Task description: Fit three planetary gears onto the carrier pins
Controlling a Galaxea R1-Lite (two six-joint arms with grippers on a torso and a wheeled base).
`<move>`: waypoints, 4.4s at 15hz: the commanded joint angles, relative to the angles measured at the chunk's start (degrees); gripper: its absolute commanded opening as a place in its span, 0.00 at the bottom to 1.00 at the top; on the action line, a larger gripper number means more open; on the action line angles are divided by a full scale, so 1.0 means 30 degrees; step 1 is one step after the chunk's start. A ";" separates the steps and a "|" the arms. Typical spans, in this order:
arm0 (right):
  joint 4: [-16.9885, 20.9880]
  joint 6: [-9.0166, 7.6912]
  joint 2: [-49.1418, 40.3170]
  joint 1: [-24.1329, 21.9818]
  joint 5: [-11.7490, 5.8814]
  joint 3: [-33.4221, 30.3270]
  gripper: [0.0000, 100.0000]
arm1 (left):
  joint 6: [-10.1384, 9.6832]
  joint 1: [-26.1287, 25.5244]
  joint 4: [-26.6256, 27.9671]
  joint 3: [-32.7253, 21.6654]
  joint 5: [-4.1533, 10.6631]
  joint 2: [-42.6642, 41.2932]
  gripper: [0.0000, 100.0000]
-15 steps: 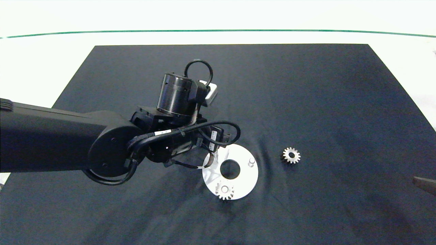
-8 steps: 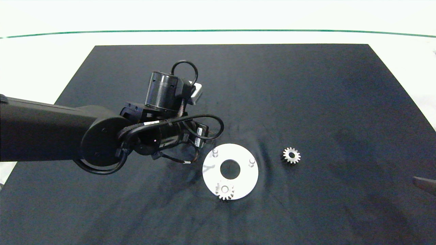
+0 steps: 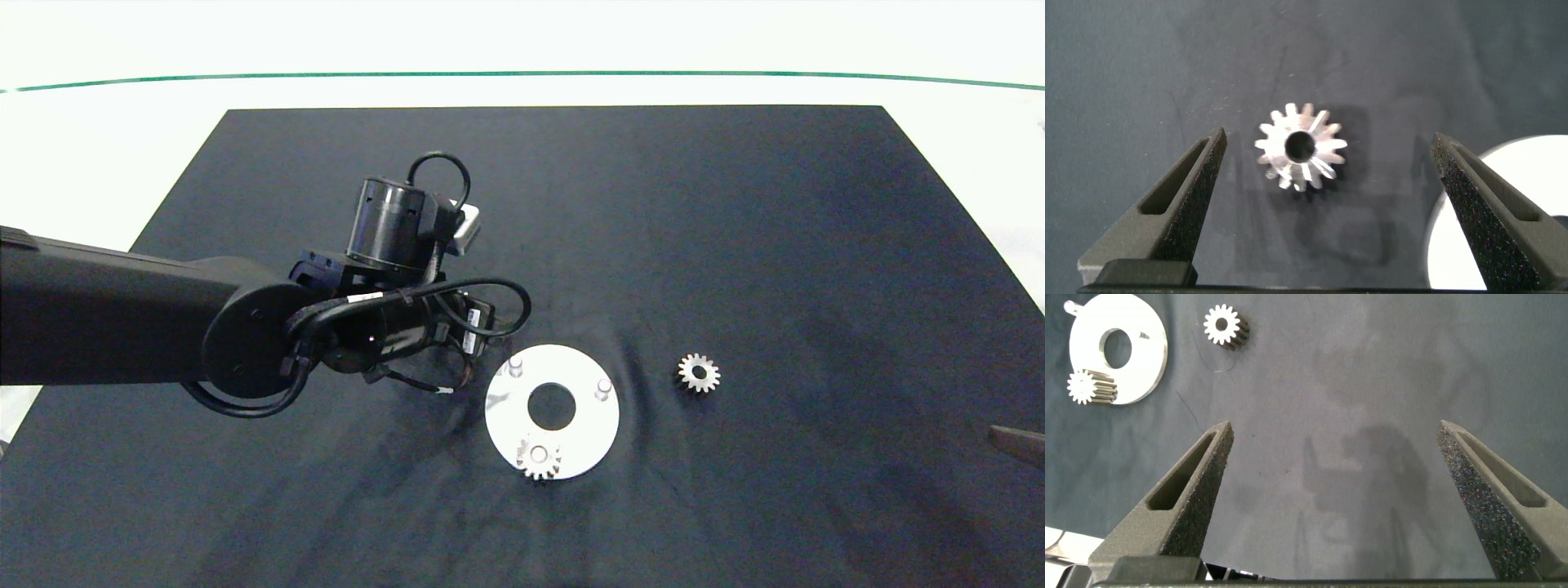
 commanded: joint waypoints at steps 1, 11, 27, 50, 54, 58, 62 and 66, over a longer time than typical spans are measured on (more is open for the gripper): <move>0.0042 0.0011 -0.0016 0.0012 0.0021 0.0008 1.00 | -0.0006 0.0059 -0.0023 0.0000 0.0052 0.0273 1.00; 0.0042 0.0040 -0.0046 0.0012 0.0021 0.0154 1.00 | 0.0024 0.0059 -0.0843 0.0118 0.0052 0.0742 0.96; 0.0042 0.0040 -0.0046 0.0012 0.0021 0.0125 1.00 | 0.0053 0.0147 -0.0814 0.0205 0.0052 0.0684 0.65; 0.0042 0.0040 -0.0046 -0.0017 0.0021 0.0125 1.00 | 0.0170 -0.0146 -0.0755 0.0938 0.0022 -0.0342 0.25; 0.0042 0.0040 -0.0046 -0.0017 0.0021 0.0154 1.00 | 0.0492 -0.0790 -0.0521 0.1143 0.0052 -0.1895 0.25; 0.0042 0.0040 -0.0046 -0.0017 0.0021 0.0242 1.00 | 0.0375 -0.2226 0.0710 0.2637 0.0140 -0.3740 0.25; 0.0071 0.0128 -0.0075 -0.0017 0.0021 0.0272 1.00 | -0.0152 -0.3720 0.0651 0.3838 0.0726 -0.4297 0.25; 0.0071 0.0157 -0.0573 -0.0017 0.0021 0.0272 1.00 | -0.0240 -0.4658 -0.0081 0.3955 0.0960 -0.3682 0.25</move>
